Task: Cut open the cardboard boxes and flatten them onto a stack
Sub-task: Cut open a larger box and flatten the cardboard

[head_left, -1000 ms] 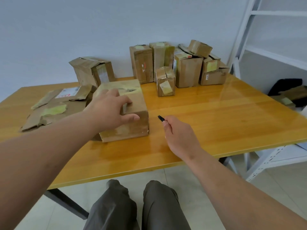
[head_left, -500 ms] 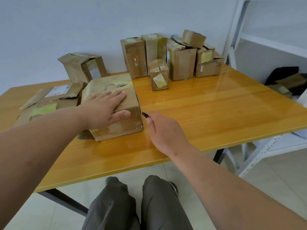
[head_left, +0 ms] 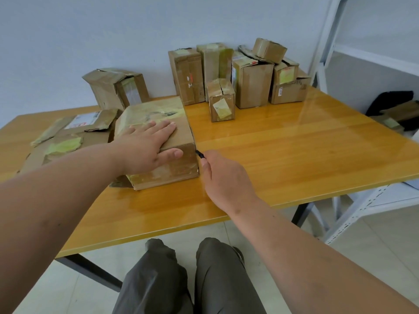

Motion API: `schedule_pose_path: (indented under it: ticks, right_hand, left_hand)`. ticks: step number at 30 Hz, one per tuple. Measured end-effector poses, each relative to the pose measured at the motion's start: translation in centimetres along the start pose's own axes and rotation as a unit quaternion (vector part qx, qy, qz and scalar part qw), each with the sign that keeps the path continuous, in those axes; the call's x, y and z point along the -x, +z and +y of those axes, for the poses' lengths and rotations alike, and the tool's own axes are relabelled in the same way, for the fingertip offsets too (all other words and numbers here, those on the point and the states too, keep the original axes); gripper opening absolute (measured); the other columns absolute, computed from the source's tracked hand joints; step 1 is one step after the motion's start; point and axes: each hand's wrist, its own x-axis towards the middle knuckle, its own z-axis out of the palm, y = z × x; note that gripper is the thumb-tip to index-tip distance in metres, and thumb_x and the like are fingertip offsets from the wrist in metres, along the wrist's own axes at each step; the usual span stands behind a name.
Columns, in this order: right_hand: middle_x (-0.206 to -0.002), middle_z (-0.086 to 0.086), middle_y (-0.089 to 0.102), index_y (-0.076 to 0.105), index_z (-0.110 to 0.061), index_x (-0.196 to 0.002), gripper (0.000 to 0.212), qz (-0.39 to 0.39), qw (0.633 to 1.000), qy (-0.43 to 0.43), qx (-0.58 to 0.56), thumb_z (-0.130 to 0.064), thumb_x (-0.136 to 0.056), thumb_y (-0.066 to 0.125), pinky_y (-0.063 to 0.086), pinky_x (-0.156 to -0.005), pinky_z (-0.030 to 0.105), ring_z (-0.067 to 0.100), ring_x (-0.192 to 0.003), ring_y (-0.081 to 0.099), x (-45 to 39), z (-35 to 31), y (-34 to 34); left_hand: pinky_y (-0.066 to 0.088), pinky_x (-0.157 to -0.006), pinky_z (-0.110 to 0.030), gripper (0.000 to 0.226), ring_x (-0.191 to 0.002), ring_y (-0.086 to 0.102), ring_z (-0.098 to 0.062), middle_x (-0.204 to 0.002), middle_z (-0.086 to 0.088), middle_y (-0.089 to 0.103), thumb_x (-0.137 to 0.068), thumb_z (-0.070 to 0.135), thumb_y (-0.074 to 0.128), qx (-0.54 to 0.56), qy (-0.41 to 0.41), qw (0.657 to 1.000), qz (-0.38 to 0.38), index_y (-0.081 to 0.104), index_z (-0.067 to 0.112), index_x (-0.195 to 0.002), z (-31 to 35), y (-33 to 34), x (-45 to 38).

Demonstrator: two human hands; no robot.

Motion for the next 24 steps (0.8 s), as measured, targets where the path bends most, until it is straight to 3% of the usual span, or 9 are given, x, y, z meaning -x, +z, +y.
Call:
schedule_pose_path:
  ticks: [6,11,15,19,24]
  right_hand:
    - [-0.065,-0.008,0.049,0.055,-0.016,-0.104,0.025,0.017,1.000,-0.012,0.022,-0.028,-0.105,0.033,0.023,-0.045,0.018,0.006,-0.051,0.044,0.34,0.15,0.14]
    - [-0.067,-0.005,0.053,0.054,-0.016,-0.103,0.025,0.024,1.000,-0.003,0.002,-0.028,-0.106,0.032,0.030,-0.045,0.021,0.010,-0.054,0.050,0.13,-0.15,0.24]
    - [-0.064,-0.009,0.048,0.055,-0.017,-0.102,0.024,0.032,0.999,-0.007,0.024,-0.027,-0.105,0.034,0.024,-0.044,0.019,0.006,-0.050,0.044,0.05,-0.45,0.54]
    - [-0.068,-0.006,0.050,0.058,-0.015,-0.105,0.027,0.021,0.999,0.000,0.049,-0.027,-0.106,0.033,0.023,-0.045,0.019,0.013,-0.055,0.045,-0.04,-0.48,0.53]
    - [-0.062,-0.008,0.042,0.052,-0.019,-0.095,0.028,0.007,0.997,0.005,0.077,-0.029,-0.106,0.029,0.023,-0.045,0.021,0.014,-0.054,0.044,0.16,-0.77,0.37]
  left_hand:
    - [0.006,-0.122,-0.047,0.094,-0.151,-0.003,-0.020,-0.164,0.008,-0.008,-0.075,0.075,0.010,0.001,-0.005,1.000,-0.001,-0.006,0.029,-0.156,0.08,-0.09,-0.02]
    - [0.007,-0.122,-0.046,0.094,-0.151,-0.002,-0.020,-0.164,0.008,-0.007,-0.076,0.075,0.010,-0.001,-0.003,1.000,0.003,-0.006,0.029,-0.156,0.04,0.03,-0.05]
    - [0.007,-0.122,-0.046,0.093,-0.151,-0.002,-0.020,-0.164,0.008,-0.007,-0.076,0.075,0.009,-0.004,-0.004,1.000,0.001,-0.006,0.029,-0.156,-0.07,0.05,-0.16]
    - [0.007,-0.122,-0.046,0.094,-0.151,-0.002,-0.020,-0.165,0.007,-0.007,-0.075,0.075,0.009,-0.005,-0.004,1.000,0.000,-0.006,0.029,-0.156,0.05,-0.05,-0.09]
    - [0.007,-0.122,-0.047,0.094,-0.151,-0.002,-0.020,-0.164,0.007,-0.008,-0.075,0.075,0.008,-0.007,-0.006,1.000,-0.003,-0.006,0.029,-0.156,0.19,-0.10,0.00]
